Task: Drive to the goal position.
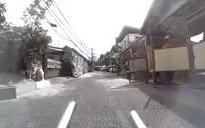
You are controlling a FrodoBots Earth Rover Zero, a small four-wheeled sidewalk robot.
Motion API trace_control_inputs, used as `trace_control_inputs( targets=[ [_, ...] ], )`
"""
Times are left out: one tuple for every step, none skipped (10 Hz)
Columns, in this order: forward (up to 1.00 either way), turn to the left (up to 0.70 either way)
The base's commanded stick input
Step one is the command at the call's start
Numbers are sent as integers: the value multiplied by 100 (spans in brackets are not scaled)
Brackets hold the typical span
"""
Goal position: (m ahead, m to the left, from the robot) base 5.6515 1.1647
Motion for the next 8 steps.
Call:
trace_control_inputs(
  targets=[
    [85, 34],
    [8, 80],
    [0, 0],
    [0, 0],
    [0, 0],
    [0, 0],
    [0, 0],
    [0, 0]
  ],
)
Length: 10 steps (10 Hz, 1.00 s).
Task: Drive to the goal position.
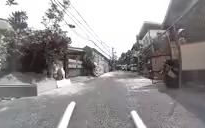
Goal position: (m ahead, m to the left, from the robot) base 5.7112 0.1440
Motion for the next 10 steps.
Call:
trace_control_inputs(
  targets=[
    [0, 0],
    [0, 0],
    [0, 0],
    [0, -85],
    [0, -85],
    [0, -85],
    [0, -85],
    [0, -85],
    [0, -85],
    [0, -85]
  ],
)
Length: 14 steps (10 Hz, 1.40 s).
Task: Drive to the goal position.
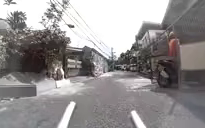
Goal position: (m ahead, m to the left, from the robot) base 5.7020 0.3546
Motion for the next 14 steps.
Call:
trace_control_inputs(
  targets=[
    [0, -85],
    [0, -85],
    [0, -9],
    [0, 0],
    [0, 0],
    [0, 0],
    [0, 0],
    [0, 0],
    [0, 0],
    [0, 0],
    [0, 0],
    [0, 0],
    [0, -57],
    [0, -85]
  ],
)
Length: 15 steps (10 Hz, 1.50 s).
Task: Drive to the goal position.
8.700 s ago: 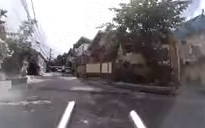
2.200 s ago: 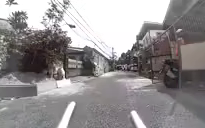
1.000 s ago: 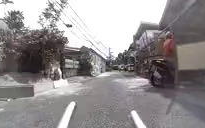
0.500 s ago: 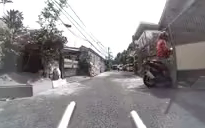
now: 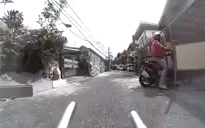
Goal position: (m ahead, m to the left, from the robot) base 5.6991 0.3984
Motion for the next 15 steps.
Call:
trace_control_inputs(
  targets=[
    [0, -85],
    [0, -85],
    [0, -85],
    [0, -85],
    [0, -85],
    [0, -85],
    [0, -85],
    [0, -85],
    [0, -85],
    [0, -85],
    [0, -85],
    [0, -85],
    [0, -84],
    [0, -46],
    [0, 0]
  ],
)
